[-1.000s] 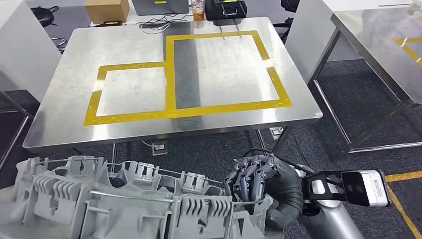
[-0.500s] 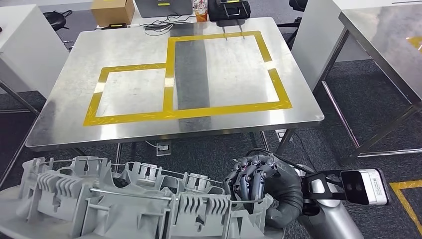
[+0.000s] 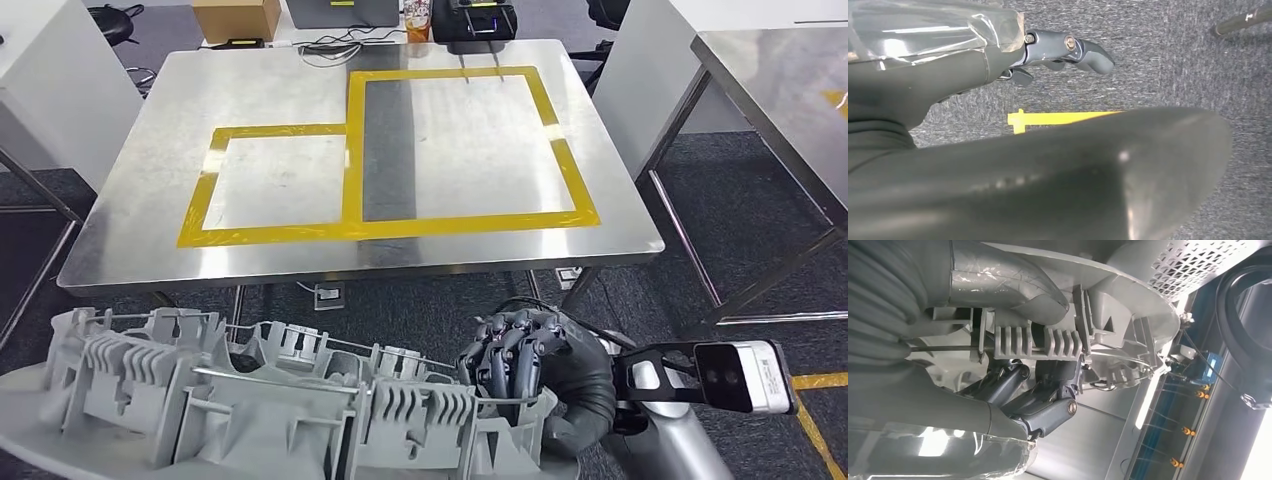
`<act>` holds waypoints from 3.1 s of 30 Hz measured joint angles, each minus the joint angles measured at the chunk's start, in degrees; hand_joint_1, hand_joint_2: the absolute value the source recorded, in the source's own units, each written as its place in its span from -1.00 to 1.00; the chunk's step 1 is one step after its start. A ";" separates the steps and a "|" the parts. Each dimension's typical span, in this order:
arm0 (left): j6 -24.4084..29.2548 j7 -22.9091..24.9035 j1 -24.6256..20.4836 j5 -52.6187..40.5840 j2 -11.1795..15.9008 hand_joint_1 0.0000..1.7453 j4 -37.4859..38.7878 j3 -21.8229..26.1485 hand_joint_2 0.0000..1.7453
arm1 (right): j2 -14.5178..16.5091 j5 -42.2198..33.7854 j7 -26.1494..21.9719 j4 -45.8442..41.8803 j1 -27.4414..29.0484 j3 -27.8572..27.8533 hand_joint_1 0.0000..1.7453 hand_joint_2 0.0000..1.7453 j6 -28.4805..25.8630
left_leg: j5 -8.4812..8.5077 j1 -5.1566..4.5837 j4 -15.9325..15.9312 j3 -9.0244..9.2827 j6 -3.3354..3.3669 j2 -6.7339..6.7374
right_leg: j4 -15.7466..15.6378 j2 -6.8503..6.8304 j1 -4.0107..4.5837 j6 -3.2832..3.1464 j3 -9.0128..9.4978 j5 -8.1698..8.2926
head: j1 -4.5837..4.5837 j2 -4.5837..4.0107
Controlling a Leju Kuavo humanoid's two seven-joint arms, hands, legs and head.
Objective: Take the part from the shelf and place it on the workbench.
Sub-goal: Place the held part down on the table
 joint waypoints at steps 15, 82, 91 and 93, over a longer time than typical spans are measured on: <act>0.34 -1.02 0.05 -0.18 0.17 -1.00 0.63 -0.02 -1.00 | 0.04 -0.11 0.11 -0.54 0.40 -0.60 1.00 1.00 -0.01 | -5.38 0.49 8.89 -3.74 -3.30 -0.60 | -8.61 0.08 -1.21 -0.57 3.98 4.10 | -0.13 0.00; -0.90 0.93 1.13 6.21 -0.30 -1.00 -0.90 0.14 -1.00 | -13.39 51.46 8.22 9.01 -14.06 -0.75 1.00 1.00 -26.85 | -3.17 0.17 11.01 -6.65 -2.48 -0.32 | -8.03 0.22 -0.83 -0.50 2.90 4.31 | 0.55 0.00; -0.34 -1.79 0.99 3.52 -0.31 -1.00 -1.02 0.04 -1.00 | -18.46 64.32 9.74 19.23 -16.97 0.10 1.00 1.00 -26.40 | 0.45 -0.28 0.05 -1.02 0.04 -0.30 | -2.65 0.18 -0.72 0.96 0.16 1.52 | 0.81 0.00; -0.07 -2.42 0.88 2.98 -0.25 -1.00 -0.65 0.03 -1.00 | -18.85 66.71 8.54 23.58 -18.65 1.50 1.00 1.00 -25.95 | 0.45 -0.31 -0.01 -0.99 0.19 -0.27 | 5.21 0.18 -0.77 0.92 -3.86 -1.20 | 0.86 0.00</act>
